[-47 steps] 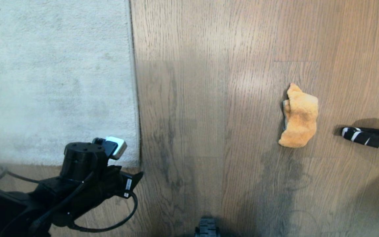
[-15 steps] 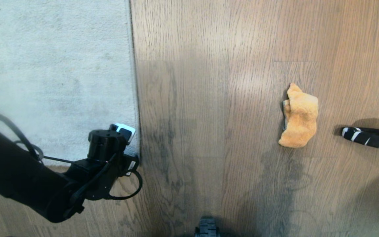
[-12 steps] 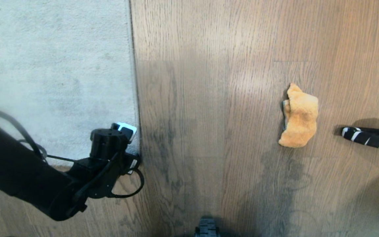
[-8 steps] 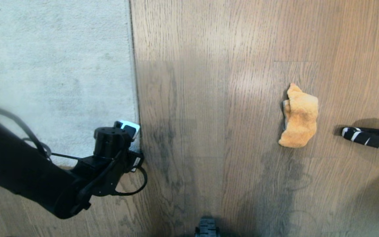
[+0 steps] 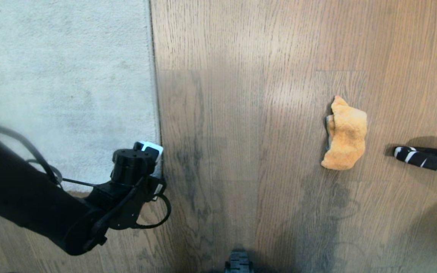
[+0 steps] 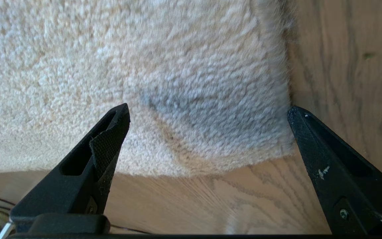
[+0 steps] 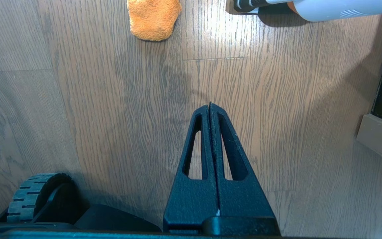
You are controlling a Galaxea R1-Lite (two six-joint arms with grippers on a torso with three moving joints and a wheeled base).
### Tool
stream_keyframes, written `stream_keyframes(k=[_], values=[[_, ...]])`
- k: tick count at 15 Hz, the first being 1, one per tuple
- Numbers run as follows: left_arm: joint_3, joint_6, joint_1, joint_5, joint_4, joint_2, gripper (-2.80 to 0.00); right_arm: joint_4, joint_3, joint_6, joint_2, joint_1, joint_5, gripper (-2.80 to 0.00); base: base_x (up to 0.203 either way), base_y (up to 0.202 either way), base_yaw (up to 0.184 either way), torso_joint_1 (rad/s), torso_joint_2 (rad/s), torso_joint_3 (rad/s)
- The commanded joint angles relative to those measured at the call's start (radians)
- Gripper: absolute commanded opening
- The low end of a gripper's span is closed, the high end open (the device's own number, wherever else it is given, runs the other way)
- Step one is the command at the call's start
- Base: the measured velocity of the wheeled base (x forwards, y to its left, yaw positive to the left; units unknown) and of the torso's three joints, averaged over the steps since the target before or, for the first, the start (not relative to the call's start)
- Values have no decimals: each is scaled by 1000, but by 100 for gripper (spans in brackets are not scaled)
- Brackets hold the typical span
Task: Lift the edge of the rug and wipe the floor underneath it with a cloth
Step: Lift up the carpet
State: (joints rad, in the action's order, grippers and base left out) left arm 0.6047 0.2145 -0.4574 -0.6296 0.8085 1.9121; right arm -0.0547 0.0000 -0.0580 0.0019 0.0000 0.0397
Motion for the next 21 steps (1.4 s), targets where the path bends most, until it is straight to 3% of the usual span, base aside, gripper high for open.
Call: stream_keyframes(k=[1,8,14,21], values=[[-19,2,2,-20,4,1,0,-1,0,0,0,0,0,-280,0,0,0,0,0,0],[-39,40,26,-23,15,11,0,-1,0,0,0,-1,0,-280,0,0,0,0,0,0],[-24,28,19,-20,134,56,0,-1,0,0,0,0,0,-280,0,0,0,0,0,0],[-25,17,14,-18,136,61,0,-1,0,0,0,0,0,-280,0,0,0,0,0,0]])
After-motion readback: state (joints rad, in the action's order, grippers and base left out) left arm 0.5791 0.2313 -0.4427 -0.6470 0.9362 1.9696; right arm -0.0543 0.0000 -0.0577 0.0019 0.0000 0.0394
